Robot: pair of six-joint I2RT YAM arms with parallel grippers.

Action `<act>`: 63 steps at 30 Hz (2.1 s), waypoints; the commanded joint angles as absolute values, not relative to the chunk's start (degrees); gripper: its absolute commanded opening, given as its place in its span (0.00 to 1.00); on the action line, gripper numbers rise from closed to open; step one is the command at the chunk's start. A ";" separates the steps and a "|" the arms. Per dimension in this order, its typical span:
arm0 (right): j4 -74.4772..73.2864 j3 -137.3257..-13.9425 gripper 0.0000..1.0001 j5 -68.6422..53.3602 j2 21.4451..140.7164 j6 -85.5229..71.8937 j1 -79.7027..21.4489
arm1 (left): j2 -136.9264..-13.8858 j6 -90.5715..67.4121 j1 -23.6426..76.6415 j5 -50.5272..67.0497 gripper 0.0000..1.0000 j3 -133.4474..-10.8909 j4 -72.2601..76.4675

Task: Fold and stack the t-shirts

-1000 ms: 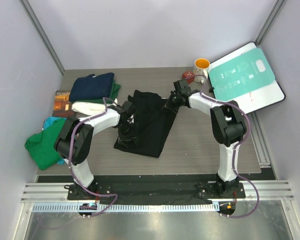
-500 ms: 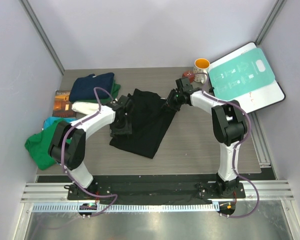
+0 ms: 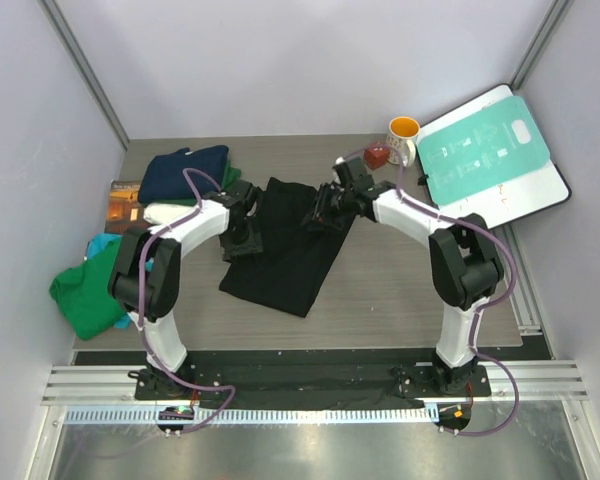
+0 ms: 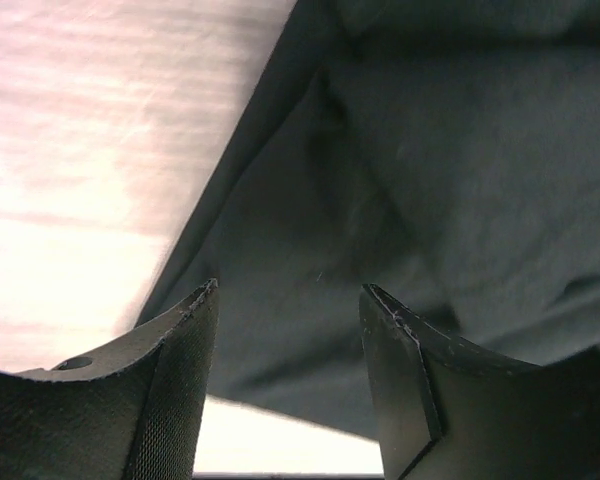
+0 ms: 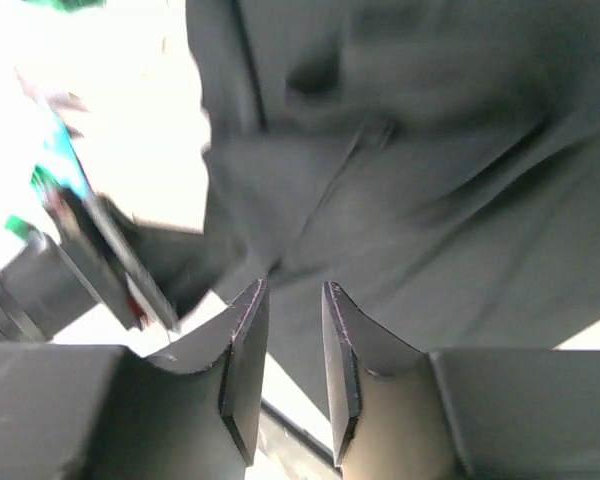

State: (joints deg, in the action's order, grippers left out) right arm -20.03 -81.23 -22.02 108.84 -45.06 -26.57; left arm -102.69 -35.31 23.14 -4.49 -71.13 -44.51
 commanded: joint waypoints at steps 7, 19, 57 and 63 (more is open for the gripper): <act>-18.89 -73.30 0.25 -26.10 109.59 -45.62 -34.62 | -109.07 -33.31 22.50 -0.18 0.57 -80.06 -40.34; -20.21 -74.09 0.23 -28.83 118.47 -43.24 -39.46 | -113.03 -33.66 22.50 3.77 0.58 -81.74 -38.24; -25.22 -74.79 0.19 -26.10 121.55 -38.32 -39.90 | -112.08 -29.98 15.73 5.26 0.57 -99.25 -47.02; -25.05 -74.97 0.19 -25.93 122.43 -38.58 -39.82 | -103.19 -31.11 17.04 13.52 0.31 -82.55 -42.37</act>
